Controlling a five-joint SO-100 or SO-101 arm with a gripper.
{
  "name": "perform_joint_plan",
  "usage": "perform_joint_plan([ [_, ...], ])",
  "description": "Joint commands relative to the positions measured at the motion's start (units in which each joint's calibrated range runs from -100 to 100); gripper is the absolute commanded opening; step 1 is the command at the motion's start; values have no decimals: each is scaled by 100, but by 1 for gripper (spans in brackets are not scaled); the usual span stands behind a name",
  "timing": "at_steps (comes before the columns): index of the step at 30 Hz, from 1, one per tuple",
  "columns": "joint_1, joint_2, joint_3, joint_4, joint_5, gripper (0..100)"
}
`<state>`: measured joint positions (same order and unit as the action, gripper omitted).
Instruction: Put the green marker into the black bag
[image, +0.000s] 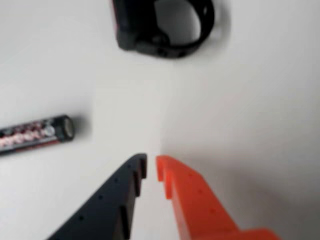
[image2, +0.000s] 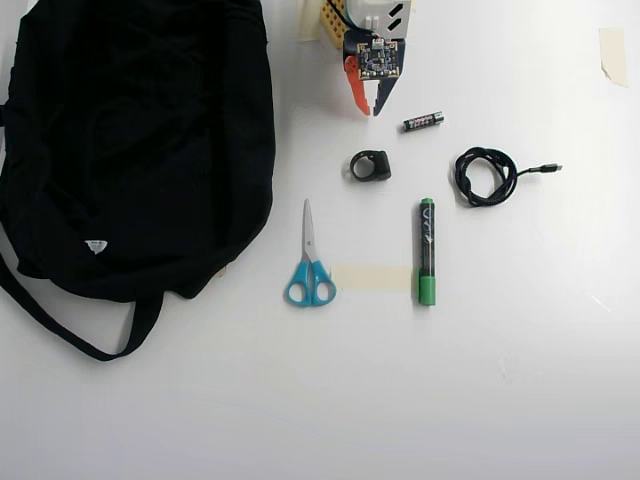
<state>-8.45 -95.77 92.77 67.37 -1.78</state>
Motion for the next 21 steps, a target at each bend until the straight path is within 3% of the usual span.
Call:
perform_joint_plan([
  [1,30,622,-669,-415,-21,2],
  [21,-30,3601,-3679,-2000,10,2],
])
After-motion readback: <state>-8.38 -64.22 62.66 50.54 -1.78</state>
